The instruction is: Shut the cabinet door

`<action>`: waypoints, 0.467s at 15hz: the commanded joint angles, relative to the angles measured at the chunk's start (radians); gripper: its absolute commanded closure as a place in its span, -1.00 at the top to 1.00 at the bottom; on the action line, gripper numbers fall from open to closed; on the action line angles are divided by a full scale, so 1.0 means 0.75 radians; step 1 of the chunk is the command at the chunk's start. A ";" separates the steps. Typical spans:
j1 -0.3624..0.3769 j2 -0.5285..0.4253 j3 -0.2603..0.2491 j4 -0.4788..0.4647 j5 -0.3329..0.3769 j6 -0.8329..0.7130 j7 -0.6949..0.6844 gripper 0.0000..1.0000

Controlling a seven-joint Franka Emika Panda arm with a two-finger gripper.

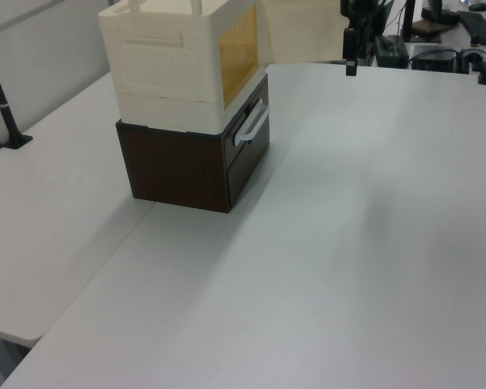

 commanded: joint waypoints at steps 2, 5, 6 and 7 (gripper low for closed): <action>0.002 -0.041 -0.005 -0.053 0.014 0.025 -0.015 0.64; -0.004 -0.041 -0.005 -0.053 0.016 0.031 -0.023 -0.24; -0.004 -0.041 -0.005 -0.053 0.016 0.031 -0.023 -0.45; -0.004 -0.041 -0.005 -0.053 0.016 0.031 -0.023 -0.66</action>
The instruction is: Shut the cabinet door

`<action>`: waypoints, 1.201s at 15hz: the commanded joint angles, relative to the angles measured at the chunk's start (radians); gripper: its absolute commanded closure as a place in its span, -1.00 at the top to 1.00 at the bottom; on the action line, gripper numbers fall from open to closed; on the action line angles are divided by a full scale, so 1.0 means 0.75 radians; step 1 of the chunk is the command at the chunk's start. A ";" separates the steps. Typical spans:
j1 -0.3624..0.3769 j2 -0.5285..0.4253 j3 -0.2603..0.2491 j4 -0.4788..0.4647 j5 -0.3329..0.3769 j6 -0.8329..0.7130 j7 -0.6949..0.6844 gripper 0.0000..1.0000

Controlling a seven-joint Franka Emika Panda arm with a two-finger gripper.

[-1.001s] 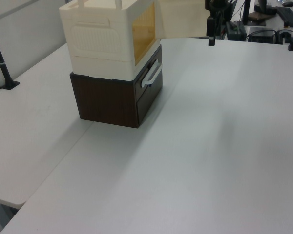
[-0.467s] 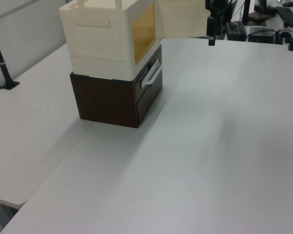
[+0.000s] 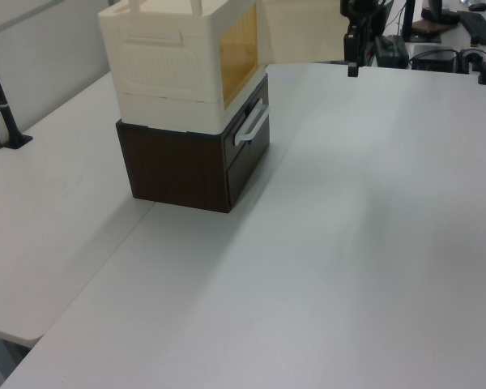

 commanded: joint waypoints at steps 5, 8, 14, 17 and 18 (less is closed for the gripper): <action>-0.004 -0.037 -0.005 -0.051 0.018 0.037 -0.023 -1.00; -0.020 -0.037 -0.009 -0.002 0.018 0.035 -0.055 -1.00; -0.083 -0.062 -0.011 0.129 0.024 0.027 -0.060 -1.00; -0.155 -0.086 -0.011 0.172 0.032 0.039 -0.066 -1.00; -0.190 -0.082 -0.011 0.210 0.040 0.041 -0.072 -1.00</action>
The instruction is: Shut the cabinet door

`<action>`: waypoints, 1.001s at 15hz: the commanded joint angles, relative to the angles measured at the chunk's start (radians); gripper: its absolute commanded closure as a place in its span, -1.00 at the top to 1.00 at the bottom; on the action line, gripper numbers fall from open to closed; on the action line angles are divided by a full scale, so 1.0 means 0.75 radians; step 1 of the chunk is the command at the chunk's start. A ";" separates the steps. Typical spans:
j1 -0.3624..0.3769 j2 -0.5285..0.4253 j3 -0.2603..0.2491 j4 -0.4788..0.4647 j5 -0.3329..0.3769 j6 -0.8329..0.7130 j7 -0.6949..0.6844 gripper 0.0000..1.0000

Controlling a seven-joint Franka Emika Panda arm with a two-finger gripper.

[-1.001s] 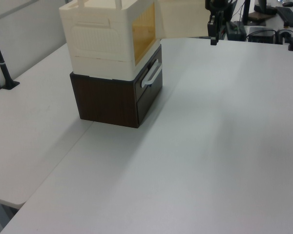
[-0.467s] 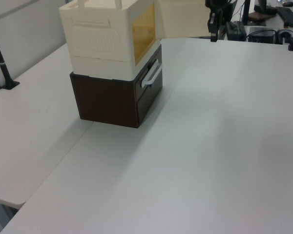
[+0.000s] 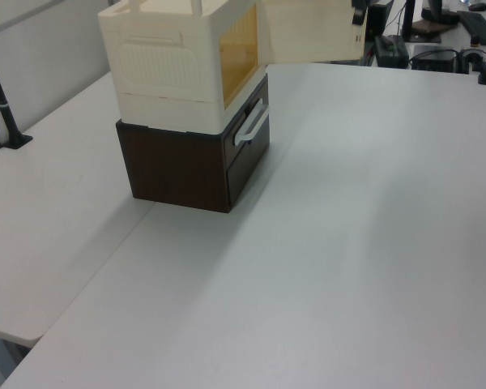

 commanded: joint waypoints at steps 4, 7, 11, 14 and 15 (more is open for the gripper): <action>-0.123 -0.020 -0.075 0.058 0.088 0.171 -0.041 -1.00; -0.127 -0.006 -0.142 0.054 0.103 0.302 -0.055 -1.00; -0.158 0.006 -0.190 0.045 0.152 0.364 -0.136 -1.00; -0.162 0.023 -0.188 0.037 0.156 0.364 -0.184 -1.00; -0.162 0.025 -0.186 0.033 0.154 0.362 -0.186 -1.00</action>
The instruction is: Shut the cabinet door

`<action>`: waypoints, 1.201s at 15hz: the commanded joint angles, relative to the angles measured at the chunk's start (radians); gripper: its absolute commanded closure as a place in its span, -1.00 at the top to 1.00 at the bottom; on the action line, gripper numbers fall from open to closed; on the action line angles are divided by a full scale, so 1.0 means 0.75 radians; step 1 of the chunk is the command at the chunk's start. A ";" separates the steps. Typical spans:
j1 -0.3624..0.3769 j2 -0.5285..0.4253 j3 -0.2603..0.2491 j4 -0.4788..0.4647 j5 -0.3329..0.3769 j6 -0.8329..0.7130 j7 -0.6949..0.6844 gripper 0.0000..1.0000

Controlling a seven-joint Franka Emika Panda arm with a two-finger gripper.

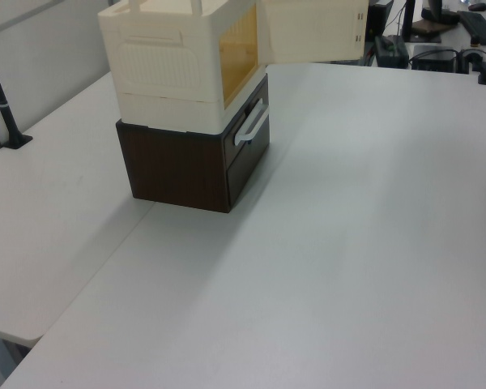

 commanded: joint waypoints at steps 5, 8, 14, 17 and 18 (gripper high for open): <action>0.022 0.014 0.017 -0.079 0.030 0.016 -0.088 -1.00; 0.077 0.014 0.019 -0.091 0.065 0.012 -0.082 -1.00; 0.190 0.032 0.055 -0.087 0.386 0.075 -0.035 -1.00; 0.196 0.059 0.110 -0.087 0.394 0.184 -0.035 -1.00; 0.196 0.063 0.123 -0.089 0.390 0.224 -0.035 -1.00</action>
